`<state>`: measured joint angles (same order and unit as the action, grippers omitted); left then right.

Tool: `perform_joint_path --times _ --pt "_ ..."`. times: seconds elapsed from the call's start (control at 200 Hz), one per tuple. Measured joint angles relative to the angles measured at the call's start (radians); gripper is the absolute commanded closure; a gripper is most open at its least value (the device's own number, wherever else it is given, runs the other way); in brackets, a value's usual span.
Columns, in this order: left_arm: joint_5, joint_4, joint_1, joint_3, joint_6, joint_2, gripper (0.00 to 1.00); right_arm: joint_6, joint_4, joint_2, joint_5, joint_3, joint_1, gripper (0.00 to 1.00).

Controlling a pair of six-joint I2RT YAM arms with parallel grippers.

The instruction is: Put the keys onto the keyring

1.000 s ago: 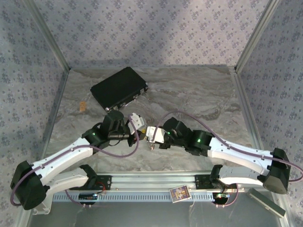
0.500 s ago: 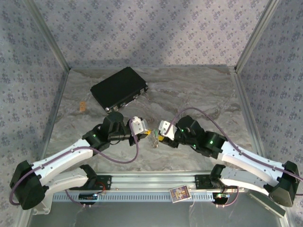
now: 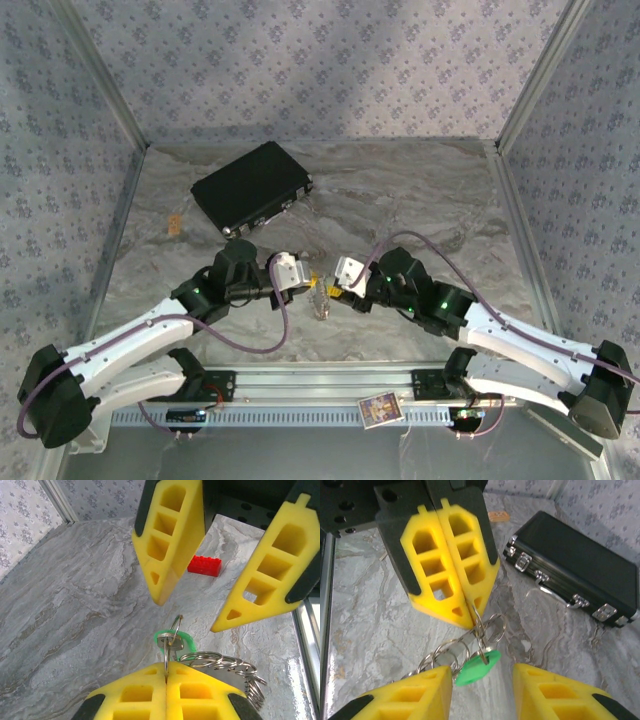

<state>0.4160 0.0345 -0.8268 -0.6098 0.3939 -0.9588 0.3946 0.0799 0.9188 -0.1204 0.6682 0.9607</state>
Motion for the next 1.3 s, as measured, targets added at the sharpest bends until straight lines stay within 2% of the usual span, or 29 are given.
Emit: perform_joint_path --times 0.31,0.465,0.59,0.69,0.869,1.129,1.304 --pt "0.007 0.000 -0.001 0.000 -0.001 0.000 1.00 0.106 -0.042 0.011 0.003 0.000 0.029 0.80" --pt "0.015 0.000 -0.007 0.000 -0.001 0.000 1.00 0.138 -0.046 0.027 0.024 0.000 0.040 0.83" --pt "0.017 -0.005 -0.007 0.000 -0.001 0.000 1.00 0.159 -0.047 0.031 0.042 0.000 0.044 0.93" --pt "0.018 -0.008 -0.007 0.000 -0.002 0.000 1.00 0.175 -0.047 0.031 0.054 0.000 0.050 0.92" --pt "0.018 -0.006 -0.007 0.000 -0.010 0.000 1.00 0.193 -0.040 0.030 0.072 0.000 0.055 0.82" --pt "0.018 -0.006 -0.007 0.000 -0.020 0.000 1.00 0.201 -0.018 0.009 0.091 0.000 0.060 0.87" --pt "0.018 -0.006 -0.007 0.000 -0.020 0.000 1.00 0.201 -0.005 0.010 0.090 0.000 0.063 0.87"
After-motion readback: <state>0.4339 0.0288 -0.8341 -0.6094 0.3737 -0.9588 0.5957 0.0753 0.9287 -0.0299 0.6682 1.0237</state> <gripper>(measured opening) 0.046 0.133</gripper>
